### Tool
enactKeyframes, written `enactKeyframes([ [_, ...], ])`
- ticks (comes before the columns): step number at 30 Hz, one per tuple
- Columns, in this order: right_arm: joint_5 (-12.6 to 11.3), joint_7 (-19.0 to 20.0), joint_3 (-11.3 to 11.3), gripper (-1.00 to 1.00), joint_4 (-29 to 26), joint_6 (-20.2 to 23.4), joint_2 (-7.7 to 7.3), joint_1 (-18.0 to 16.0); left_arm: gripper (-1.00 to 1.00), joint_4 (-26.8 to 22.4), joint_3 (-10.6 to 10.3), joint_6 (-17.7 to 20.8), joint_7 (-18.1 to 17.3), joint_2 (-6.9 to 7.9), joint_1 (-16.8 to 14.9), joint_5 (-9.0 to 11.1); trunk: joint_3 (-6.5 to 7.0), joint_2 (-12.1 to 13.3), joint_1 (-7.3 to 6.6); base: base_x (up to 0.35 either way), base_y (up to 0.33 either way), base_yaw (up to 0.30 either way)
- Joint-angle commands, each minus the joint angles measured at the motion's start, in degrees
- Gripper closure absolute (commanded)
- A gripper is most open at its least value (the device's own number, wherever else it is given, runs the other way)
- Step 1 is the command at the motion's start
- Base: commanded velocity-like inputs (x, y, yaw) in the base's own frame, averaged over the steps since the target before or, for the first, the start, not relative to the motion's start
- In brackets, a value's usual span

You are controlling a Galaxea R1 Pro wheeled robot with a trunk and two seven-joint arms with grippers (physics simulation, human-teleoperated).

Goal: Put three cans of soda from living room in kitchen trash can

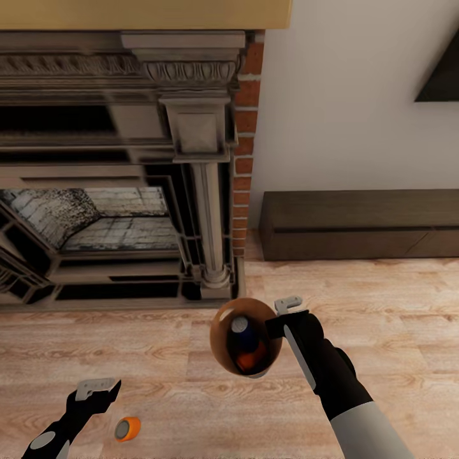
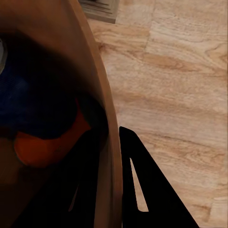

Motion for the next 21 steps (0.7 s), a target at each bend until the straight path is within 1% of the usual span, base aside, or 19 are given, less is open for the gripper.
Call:
enactKeyframes([
  [1,-0.8,0.2,0.0,1.0,0.0,-0.1,0.01,0.0,-1.0,0.0,0.0,0.0,0.0,0.0,0.0,0.0,-0.28,-0.4,0.22,0.0,0.0,0.0],
  [6,-0.8,0.2,0.0,1.0,0.0,-0.1,0.01,0.0,-1.0,0.0,0.0,0.0,0.0,0.0,0.0,0.0,-1.63,-2.4,1.32,0.0,0.0,0.0],
  [21,-0.8,0.2,0.0,1.0,0.0,-0.1,0.03,0.0,-1.0,0.0,0.0,0.0,0.0,0.0,0.0,0.0,-3.02,-2.4,1.32,0.0,0.0,0.0],
])
